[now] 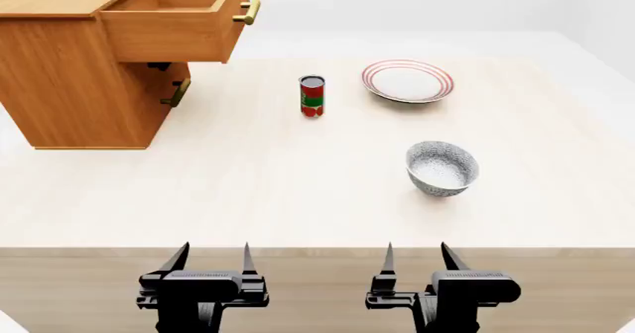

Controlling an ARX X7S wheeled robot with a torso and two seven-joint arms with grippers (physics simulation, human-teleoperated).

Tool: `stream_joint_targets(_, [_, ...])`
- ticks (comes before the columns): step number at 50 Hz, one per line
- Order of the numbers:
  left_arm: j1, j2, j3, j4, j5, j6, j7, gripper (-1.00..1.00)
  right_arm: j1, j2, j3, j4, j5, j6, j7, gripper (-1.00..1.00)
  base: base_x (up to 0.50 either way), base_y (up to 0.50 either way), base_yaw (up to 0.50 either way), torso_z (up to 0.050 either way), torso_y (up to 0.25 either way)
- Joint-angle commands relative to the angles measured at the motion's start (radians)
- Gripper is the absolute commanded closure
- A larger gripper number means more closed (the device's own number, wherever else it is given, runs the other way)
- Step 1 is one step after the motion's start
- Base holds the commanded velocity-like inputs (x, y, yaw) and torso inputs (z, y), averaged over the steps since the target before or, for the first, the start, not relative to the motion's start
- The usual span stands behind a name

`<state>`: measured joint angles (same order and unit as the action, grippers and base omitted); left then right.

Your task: Put the bowl in the top drawer of the cabinet.

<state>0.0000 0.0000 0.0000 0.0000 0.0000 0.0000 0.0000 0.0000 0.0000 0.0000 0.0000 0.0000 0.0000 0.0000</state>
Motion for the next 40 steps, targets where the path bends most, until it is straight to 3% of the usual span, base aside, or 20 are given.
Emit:
stream_joint_targets(1, [0.0,-0.016,0.018,0.0,-0.016,0.0,-0.018,-1.0,0.0,0.016,-0.02,0.0,0.014,0.001,0.02,-1.0,0.0,0.0,0.0,0.0,0.0])
stream_joint_targets(8, [-0.004,-0.039,0.042,-0.005,-0.048,-0.008,-0.039,-1.0,0.0,0.04,-0.049,-0.001,0.035,0.0,0.042,-1.0,0.0,0.05,0.0,0.0,0.0])
stream_joint_targets(40, [0.0,-0.084,0.09,0.0,-0.118,-0.013,-0.083,-1.0,0.009,0.089,-0.108,-0.004,0.072,0.023,0.093,-1.0,0.0,0.44,0.0,0.0,0.0])
